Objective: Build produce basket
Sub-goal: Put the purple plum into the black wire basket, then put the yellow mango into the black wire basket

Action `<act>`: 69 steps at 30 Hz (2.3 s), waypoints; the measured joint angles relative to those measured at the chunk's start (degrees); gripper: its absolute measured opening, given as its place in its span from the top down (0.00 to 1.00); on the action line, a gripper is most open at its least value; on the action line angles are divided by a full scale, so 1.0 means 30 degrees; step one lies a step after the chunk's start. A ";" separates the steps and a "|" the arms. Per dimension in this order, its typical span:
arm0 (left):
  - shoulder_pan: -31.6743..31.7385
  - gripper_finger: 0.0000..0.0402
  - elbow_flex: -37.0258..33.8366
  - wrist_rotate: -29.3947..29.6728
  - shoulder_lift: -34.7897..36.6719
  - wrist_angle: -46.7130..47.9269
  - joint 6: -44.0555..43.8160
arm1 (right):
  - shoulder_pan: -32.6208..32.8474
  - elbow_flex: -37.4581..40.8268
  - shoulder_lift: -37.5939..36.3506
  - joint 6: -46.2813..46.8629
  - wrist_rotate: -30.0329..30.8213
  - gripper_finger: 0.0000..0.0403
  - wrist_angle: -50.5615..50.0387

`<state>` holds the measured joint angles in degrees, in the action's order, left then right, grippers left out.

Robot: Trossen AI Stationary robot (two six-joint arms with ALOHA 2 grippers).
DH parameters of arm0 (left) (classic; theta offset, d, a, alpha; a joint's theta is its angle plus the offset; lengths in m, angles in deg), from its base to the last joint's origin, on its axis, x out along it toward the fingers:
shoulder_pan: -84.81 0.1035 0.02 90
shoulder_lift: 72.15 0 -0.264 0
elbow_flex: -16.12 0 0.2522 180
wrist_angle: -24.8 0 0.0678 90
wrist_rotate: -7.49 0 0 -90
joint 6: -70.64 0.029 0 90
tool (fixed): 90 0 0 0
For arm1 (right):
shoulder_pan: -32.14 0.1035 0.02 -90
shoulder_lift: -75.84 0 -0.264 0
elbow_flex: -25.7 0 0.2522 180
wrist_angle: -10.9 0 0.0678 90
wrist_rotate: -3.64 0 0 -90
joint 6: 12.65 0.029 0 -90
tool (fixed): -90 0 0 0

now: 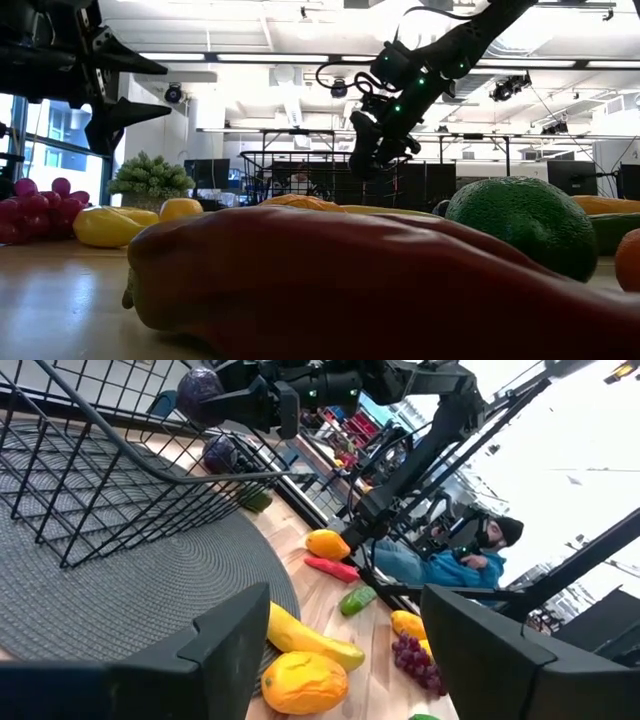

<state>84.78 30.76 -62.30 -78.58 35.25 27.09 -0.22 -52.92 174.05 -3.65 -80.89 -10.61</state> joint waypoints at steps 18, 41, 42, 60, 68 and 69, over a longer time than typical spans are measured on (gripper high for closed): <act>0.0005 0.38 -0.0007 0.0196 0.0005 0.0000 -0.0486 | 0.0000 0.0000 -0.0016 0.0361 0.0080 0.25 -0.0077; 0.0000 0.38 -0.0006 0.0190 0.0007 -0.0001 -0.0437 | 0.0036 0.0000 -0.0016 0.0476 0.0798 0.03 -0.0073; 0.0000 0.38 -0.0004 0.0196 0.0004 -0.0007 -0.0437 | 0.0036 0.0000 -0.0021 0.0486 0.0853 0.02 -0.0073; 0.0000 0.38 0.2436 0.1049 -0.0029 -0.0004 0.2035 | 0.0277 0.0000 -0.3068 0.0977 0.0619 0.03 0.0029; 0.0000 0.38 0.5199 0.0015 -0.1104 0.1069 0.4935 | 0.1970 0.0000 -0.4829 0.1860 0.0949 0.03 -0.0095; 0.0000 0.38 0.5614 -0.0198 -0.1390 0.1361 0.5318 | 0.2200 0.0000 -0.5031 0.1872 0.1264 0.03 -0.0182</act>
<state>84.78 47.61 -62.89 -82.75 39.33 43.05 6.38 -52.92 158.96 1.96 -77.10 -11.16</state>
